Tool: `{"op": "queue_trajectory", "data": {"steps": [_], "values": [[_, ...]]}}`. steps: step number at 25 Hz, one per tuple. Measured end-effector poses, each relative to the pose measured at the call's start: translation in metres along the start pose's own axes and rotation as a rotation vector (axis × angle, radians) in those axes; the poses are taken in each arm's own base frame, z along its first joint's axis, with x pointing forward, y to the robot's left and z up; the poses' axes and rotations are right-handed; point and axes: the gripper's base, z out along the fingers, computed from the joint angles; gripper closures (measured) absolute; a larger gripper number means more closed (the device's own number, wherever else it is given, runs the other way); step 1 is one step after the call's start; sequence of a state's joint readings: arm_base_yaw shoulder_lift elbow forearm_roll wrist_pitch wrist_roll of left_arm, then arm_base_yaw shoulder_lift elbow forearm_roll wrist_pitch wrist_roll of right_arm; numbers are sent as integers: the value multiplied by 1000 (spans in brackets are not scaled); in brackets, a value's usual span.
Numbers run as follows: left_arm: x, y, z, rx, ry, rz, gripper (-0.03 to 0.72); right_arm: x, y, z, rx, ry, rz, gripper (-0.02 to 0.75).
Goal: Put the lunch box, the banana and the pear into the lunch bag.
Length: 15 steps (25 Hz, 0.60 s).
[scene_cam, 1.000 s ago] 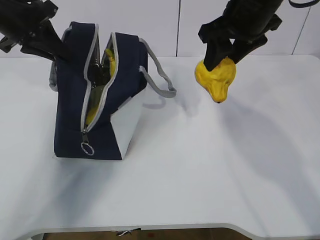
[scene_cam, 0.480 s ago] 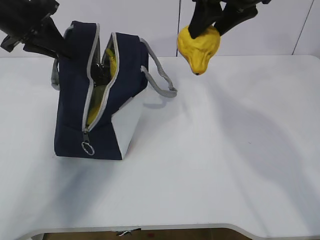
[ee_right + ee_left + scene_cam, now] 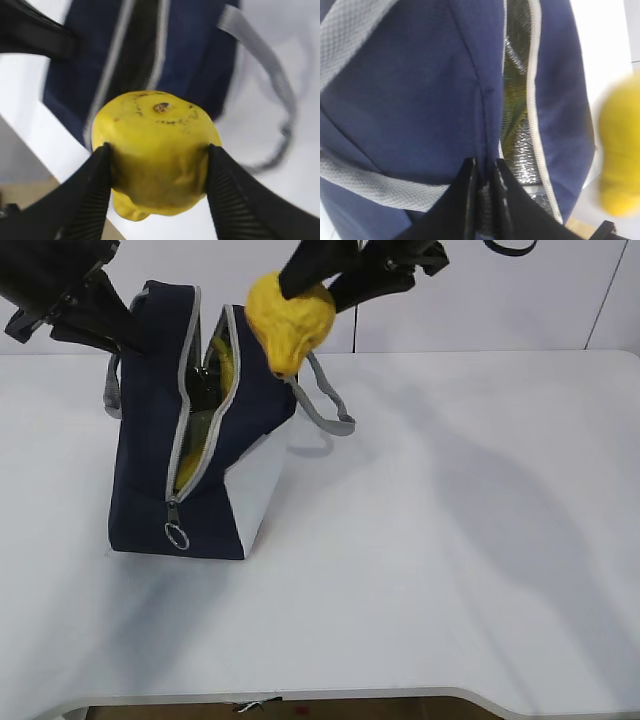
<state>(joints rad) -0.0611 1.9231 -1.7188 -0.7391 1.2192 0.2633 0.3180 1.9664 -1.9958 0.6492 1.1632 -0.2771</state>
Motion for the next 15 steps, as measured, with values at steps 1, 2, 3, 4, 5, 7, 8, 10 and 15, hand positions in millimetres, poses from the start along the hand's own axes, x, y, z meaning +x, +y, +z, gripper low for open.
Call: {"op": "queue_trajectory", "data": {"steps": [1,2,3,4,5,7,8,10,15], "values": [[0,0,0,2,0,-1,661,-3,3,2,-45,-28,-7,302],[0,0,0,2,-1,-1,661,-6,5,5,-92,-58,-20,302],[0,0,0,4,-1,-1,661,-8,5,8,-119,-83,-31,302],[0,-1,0,9,-2,-3,661,-10,4,12,-147,-103,-35,302],[0,-1,0,15,-4,-6,661,-11,2,18,-165,-117,-32,302],[-1,-3,0,28,-8,-11,661,-12,-7,34,-194,-126,-10,302],[-1,-3,0,35,-9,-13,661,-12,-12,43,-212,-134,5,302],[-1,-4,0,39,-11,-15,661,-11,-19,58,-245,-145,23,302],[-1,-4,0,42,-11,-17,661,-8,-38,86,-251,-156,63,302]]}}
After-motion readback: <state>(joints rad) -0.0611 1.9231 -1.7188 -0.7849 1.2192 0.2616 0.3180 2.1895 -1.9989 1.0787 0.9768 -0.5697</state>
